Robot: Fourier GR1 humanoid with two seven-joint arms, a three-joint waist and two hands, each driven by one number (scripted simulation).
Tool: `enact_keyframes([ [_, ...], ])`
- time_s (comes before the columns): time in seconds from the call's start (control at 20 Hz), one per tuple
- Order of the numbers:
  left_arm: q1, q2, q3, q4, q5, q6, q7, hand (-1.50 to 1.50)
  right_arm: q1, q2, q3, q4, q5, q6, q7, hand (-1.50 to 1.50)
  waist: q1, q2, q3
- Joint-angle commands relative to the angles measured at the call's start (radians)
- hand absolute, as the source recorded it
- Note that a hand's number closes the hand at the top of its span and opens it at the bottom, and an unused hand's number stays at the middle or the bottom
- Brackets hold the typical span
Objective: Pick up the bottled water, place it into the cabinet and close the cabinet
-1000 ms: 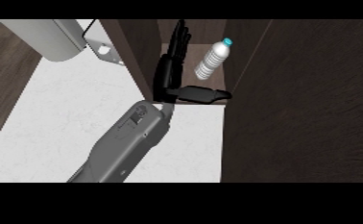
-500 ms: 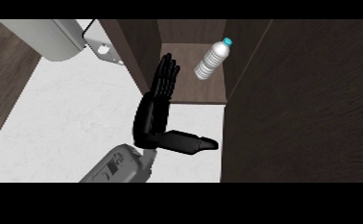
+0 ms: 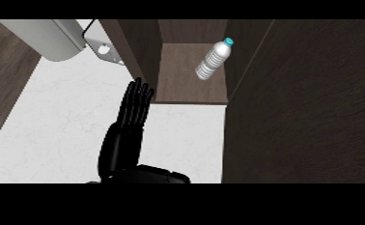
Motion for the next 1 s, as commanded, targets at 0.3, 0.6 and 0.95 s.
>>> enact_keyframes([
  [0.3, 0.172, 0.126, 0.031, -0.183, 0.008, -0.042, -0.018, -1.5, -0.05, 0.016, 0.263, -0.201, 0.191, -0.047, 0.161, 1.5, -0.004, -0.002, -0.001],
  [0.6, 0.28, 0.164, 0.066, -0.217, 0.035, -0.095, -0.091, -1.5, -0.109, 0.068, 0.486, -0.222, 0.321, -0.124, 0.279, 1.5, 0.001, -0.004, -0.005],
  [0.95, 0.367, 0.235, 0.145, -0.279, 0.088, -0.154, -0.108, -1.5, -0.236, 0.137, 0.688, -0.228, 0.464, -0.185, 0.393, 1.5, 0.012, -0.006, -0.007],
])
